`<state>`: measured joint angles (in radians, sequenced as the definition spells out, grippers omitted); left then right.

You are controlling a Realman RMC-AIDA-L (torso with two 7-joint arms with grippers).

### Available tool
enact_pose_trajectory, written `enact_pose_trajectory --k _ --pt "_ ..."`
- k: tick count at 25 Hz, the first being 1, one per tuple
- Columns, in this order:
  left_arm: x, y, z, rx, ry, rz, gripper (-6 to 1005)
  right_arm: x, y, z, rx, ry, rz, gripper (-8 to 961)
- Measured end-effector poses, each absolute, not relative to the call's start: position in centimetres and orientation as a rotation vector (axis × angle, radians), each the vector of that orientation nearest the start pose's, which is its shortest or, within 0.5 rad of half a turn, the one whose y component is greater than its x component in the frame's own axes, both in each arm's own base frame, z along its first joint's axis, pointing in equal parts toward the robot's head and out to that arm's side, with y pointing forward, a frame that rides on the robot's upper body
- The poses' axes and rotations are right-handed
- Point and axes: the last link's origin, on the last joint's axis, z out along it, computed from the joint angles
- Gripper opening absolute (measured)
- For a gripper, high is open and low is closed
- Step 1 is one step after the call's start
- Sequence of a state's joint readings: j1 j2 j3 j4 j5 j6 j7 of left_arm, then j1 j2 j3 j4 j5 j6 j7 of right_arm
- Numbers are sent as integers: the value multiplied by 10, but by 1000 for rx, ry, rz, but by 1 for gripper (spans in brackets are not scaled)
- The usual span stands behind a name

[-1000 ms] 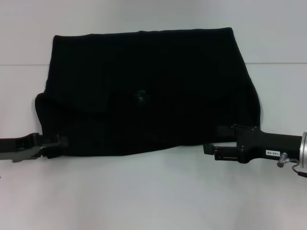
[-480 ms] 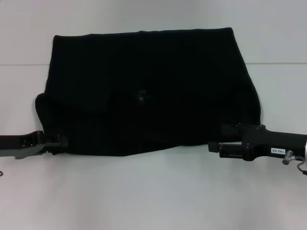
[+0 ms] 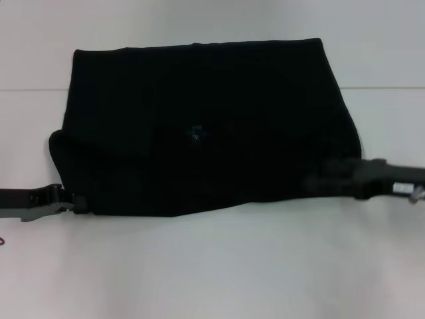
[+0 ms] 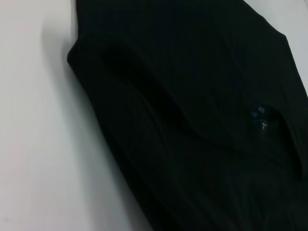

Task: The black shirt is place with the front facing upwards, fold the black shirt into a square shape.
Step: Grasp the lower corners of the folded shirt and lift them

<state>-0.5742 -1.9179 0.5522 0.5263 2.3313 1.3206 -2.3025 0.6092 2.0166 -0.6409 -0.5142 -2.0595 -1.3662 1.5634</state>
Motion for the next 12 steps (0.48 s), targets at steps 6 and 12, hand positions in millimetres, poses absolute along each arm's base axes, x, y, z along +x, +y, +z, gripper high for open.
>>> enact_pose_trajectory --k 6,12 --pt "-344 350 51 -2046 -1851 -406 38 272 395 56 -2420 1260 392 914" --pt "-344 350 53 -2060 -1845 -404 38 261 424 93 -2179 1565 160 914"
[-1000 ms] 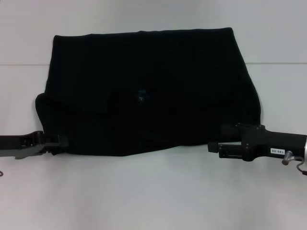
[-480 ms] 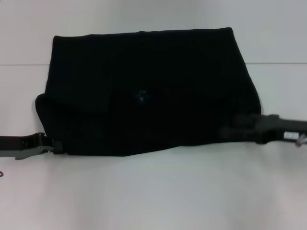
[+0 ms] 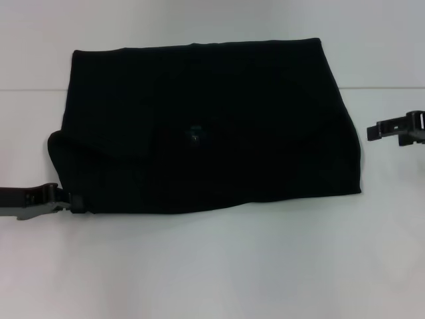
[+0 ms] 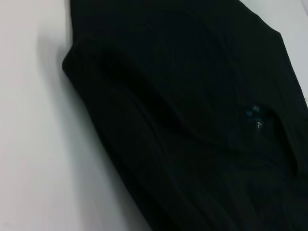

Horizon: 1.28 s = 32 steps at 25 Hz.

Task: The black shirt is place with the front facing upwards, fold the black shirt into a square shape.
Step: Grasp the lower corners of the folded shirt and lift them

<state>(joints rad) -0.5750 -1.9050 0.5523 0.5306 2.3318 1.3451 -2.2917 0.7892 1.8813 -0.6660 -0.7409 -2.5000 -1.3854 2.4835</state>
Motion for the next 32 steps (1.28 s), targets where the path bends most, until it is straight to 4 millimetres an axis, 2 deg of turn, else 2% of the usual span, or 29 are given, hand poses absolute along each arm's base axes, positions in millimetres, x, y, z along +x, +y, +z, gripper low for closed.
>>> enact_pose_trajectory --k 5,12,20,32 --pt "-343 350 53 -2066 -1841 -404 38 259 434 83 -2111 1577 52 914" --pt "-342 351 53 -2072 -1835 -404 38 268 432 50 -2107 1619 10 914" --pt "-341 351 54 -2078 -1837 -416 38 254 433 21 -2171 1589 23 915" --pt "-339 352 54 -2087 -1830 -419 37 257 430 3 -2176 1574 -4 914"
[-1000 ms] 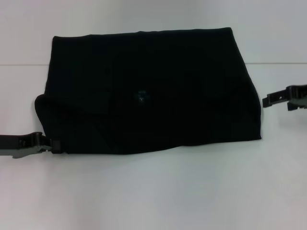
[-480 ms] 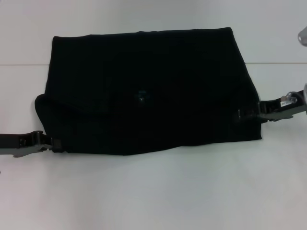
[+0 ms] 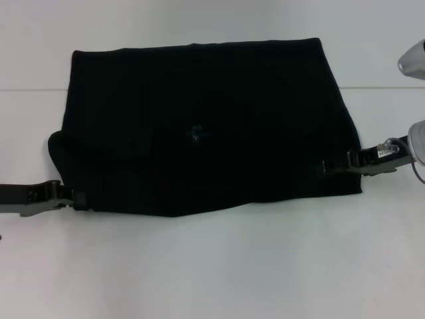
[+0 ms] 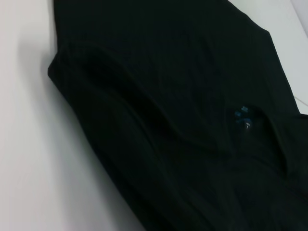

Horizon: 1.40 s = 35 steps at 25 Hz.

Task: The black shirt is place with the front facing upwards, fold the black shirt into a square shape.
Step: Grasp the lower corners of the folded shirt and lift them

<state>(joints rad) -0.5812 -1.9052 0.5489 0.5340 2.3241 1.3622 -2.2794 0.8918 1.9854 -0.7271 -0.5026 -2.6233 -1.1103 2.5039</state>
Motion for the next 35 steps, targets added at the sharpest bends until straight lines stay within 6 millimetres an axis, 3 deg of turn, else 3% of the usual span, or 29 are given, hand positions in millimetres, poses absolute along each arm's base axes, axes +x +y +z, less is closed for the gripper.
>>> enact_pose_trajectory --k 3,9,19,24,28,31,35 --pt "-338 353 54 -2089 -1827 -419 37 256 431 -2 -2186 1542 -30 885" --pt "-337 355 55 -2096 -1816 -418 37 253 431 -7 -2204 1509 -46 693" --pt "-337 356 58 -2091 -1810 -422 37 252 433 -3 -2202 1508 -34 201" --pt "-336 355 60 -2108 -1813 -416 38 254 431 7 -2211 1516 -44 137" --pt "-326 344 68 -2252 -1831 -391 38 254 425 23 -2261 1535 -83 86" --pt "-323 335 72 -2328 -1851 -358 38 259 413 39 -2318 1563 -141 61" --pt "-317 307 77 -2522 -1904 -250 38 266 385 53 -2450 1598 -261 62"
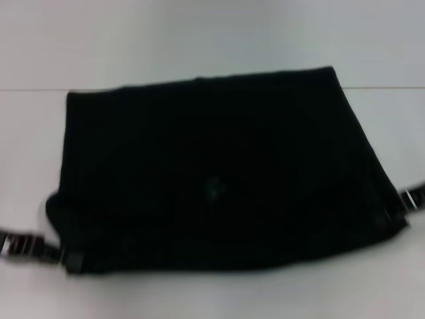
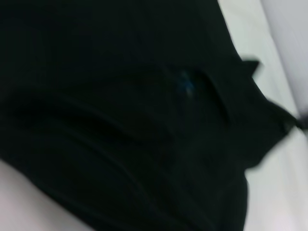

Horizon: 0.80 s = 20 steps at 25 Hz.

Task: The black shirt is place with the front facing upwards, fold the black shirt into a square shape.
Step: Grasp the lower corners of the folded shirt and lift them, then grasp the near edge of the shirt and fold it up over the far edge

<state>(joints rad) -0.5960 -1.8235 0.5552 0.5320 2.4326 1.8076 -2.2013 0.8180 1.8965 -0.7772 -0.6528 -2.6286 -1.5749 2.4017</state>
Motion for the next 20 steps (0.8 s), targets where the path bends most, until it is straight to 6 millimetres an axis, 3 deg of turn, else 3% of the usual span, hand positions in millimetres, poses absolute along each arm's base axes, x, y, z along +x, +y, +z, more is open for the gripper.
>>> enact_pose_trajectory --k 1,2,7,10,15,16,17,20 --pt "-315 298 77 -2581 -1921 -215 38 270 368 55 -2534 1615 -328 62" --pt "-315 289 78 -2636 -1943 -167 38 270 368 55 -2534 1615 -328 62" --pt "-322 257 71 -2704 -2070 -8 38 282 330 47 -2682 1665 -524 63" --pt "-326 250 70 -2696 -2096 -15 37 287 323 41 -2682 1678 -576 62" --pt "-319 265 75 -2689 -2029 -137 37 279 343 43 -2640 1650 -371 60" --pt "-316 270 77 -2684 -2012 -164 37 272 356 49 -2602 1657 -209 60" --pt "-313 277 80 -2670 -1994 -196 37 272 356 49 -2602 1657 -209 60" --pt "-306 299 88 -2587 -1959 -293 37 261 376 60 -2518 1674 45 60"
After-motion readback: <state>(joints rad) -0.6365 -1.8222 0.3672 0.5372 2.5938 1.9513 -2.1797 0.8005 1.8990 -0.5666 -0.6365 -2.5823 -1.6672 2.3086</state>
